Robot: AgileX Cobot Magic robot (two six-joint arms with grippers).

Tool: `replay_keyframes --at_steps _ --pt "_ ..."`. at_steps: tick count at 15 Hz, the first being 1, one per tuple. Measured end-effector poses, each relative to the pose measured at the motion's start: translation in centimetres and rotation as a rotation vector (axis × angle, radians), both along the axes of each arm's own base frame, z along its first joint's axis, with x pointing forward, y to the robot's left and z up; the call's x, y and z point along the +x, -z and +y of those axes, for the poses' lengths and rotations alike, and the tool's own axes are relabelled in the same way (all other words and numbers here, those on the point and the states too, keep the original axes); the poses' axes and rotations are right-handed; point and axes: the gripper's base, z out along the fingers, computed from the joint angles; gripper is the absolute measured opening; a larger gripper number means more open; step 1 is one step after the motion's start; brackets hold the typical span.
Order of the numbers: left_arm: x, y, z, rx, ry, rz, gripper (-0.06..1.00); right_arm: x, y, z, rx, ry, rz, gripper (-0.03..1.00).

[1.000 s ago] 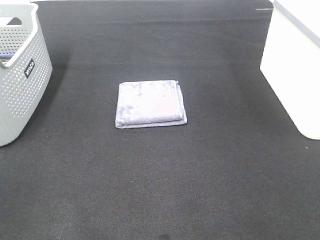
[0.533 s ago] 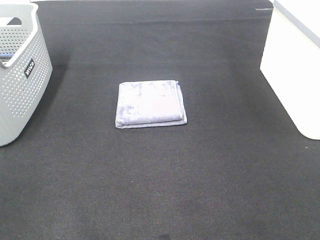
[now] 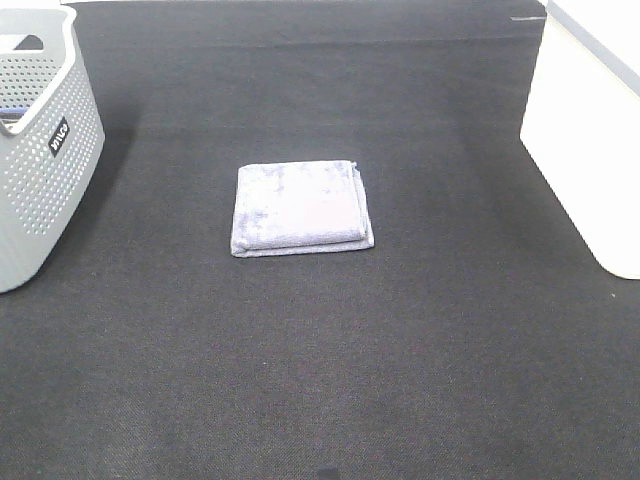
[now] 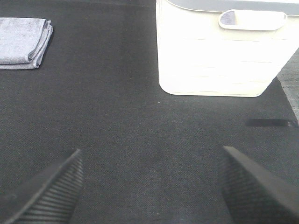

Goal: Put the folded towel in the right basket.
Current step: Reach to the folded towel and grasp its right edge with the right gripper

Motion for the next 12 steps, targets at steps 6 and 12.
replay_keyframes --at_steps 6,12 --pt "0.00 0.00 0.00 0.000 0.000 0.000 0.97 0.00 0.00 0.00 0.000 0.000 0.000 0.75" --pt "0.00 0.00 0.00 0.000 0.000 0.000 0.97 0.00 0.00 0.00 0.000 0.000 0.000 0.75"
